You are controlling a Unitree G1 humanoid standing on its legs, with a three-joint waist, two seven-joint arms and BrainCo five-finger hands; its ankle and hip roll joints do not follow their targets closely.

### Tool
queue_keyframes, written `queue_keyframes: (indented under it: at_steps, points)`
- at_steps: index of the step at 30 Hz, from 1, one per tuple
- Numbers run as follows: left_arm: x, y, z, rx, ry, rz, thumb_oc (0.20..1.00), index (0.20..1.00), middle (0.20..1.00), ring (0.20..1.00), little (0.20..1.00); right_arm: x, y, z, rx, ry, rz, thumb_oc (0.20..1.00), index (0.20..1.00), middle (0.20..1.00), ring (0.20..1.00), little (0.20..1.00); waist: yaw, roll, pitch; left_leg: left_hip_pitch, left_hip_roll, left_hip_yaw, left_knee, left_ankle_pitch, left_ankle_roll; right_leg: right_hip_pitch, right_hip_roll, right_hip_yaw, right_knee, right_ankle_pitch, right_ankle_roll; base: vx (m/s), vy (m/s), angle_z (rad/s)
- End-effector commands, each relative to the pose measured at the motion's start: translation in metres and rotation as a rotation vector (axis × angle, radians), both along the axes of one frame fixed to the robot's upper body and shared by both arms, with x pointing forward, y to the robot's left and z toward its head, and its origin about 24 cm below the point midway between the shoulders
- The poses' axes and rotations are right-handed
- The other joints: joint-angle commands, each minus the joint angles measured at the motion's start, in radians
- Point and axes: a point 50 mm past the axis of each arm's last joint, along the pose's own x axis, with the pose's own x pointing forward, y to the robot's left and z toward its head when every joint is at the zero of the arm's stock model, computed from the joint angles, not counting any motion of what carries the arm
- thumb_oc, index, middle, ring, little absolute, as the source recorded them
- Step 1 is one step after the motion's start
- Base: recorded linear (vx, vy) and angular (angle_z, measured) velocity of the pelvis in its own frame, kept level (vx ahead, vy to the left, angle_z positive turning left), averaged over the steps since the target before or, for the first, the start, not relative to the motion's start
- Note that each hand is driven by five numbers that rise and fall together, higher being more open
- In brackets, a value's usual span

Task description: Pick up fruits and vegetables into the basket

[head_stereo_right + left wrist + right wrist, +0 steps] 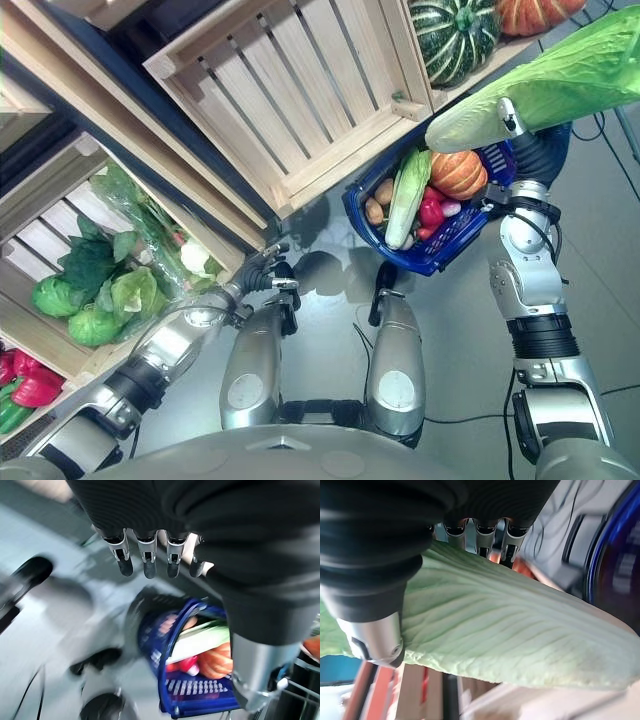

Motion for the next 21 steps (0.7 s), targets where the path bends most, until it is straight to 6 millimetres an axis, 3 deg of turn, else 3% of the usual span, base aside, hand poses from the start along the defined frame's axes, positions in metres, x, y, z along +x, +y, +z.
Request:
queue_keyframes:
  at_steps: [1,2,7,9,12,14,15,21]
  points:
    - [-0.028,-0.009,-0.020,-0.148,0.154,-0.008,1.000,1.000,1.000,1.000,1.000,-0.010,-0.019,0.041,-0.078,-0.159,-0.122,0.200,0.200,0.200,0.200,0.200,-0.022,0.003,-0.026,-0.015,-0.010,0.021,0.092,-0.125,0.028,0.000,0.028,-0.008,0.019,-0.042,0.003,0.02,-0.050,-0.02]
    - [-0.035,-0.009,-0.027,-0.160,0.199,0.003,1.000,1.000,1.000,1.000,1.000,-0.007,-0.023,0.037,-0.081,-0.123,-0.145,0.200,0.200,0.200,0.200,0.200,-0.020,0.009,-0.026,-0.016,-0.014,0.006,0.102,-0.149,0.018,-0.002,0.029,0.001,0.039,-0.071,0.010,-0.02,-0.039,-0.03]
    - [-0.047,-0.006,-0.046,-0.140,0.276,0.045,1.000,1.000,1.000,1.000,1.000,0.014,-0.039,0.029,-0.123,0.059,-0.210,0.200,0.200,0.200,0.200,0.200,0.000,0.057,-0.026,-0.090,-0.031,0.000,0.108,-0.127,0.013,-0.097,0.013,0.004,0.094,-0.089,0.003,0.00,-0.011,-0.01]
    - [-0.048,-0.005,-0.047,-0.143,0.281,0.048,1.000,1.000,1.000,1.000,1.000,0.018,-0.044,0.028,-0.119,0.098,-0.204,0.200,0.200,0.200,0.200,0.200,0.005,0.072,-0.026,-0.108,-0.036,-0.002,0.110,-0.122,0.012,-0.120,0.009,0.007,0.108,-0.093,0.001,0.00,0.017,0.05]
    - [-0.049,-0.006,-0.047,-0.169,0.272,0.031,1.000,1.000,1.000,1.000,1.000,0.031,-0.057,0.022,-0.126,0.213,-0.225,0.200,0.200,0.200,0.200,0.200,0.023,0.120,-0.026,-0.152,-0.051,-0.002,0.112,-0.108,0.011,-0.190,-0.008,0.016,0.159,-0.110,-0.004,0.00,0.053,0.09]
    - [-0.049,-0.008,-0.046,-0.180,0.268,0.027,1.000,1.000,1.000,1.000,1.000,0.035,-0.060,0.019,-0.123,0.247,-0.232,0.200,0.200,0.200,0.200,0.200,0.029,0.132,-0.026,-0.164,-0.055,-0.002,0.116,-0.106,0.010,-0.205,-0.012,0.018,0.173,-0.115,-0.006,0.01,0.037,0.08]
    - [-0.048,-0.010,-0.044,-0.199,0.256,0.015,1.000,1.000,1.000,1.000,1.000,0.040,-0.065,0.013,-0.086,0.299,-0.218,0.200,0.200,0.200,0.200,0.200,0.041,0.157,-0.026,-0.185,-0.063,-0.001,0.117,-0.102,0.010,-0.238,-0.020,0.022,0.197,-0.125,-0.009,0.01,0.037,0.00]
    - [-0.046,-0.015,-0.036,-0.256,0.224,-0.015,1.000,1.000,1.000,1.000,1.000,0.053,-0.081,-0.004,0.004,0.457,-0.213,0.200,0.200,0.200,0.200,0.200,0.080,0.226,-0.026,-0.240,-0.084,-0.011,0.121,-0.093,0.011,-0.313,-0.035,0.027,0.250,-0.145,-0.023,0.00,0.018,0.04]
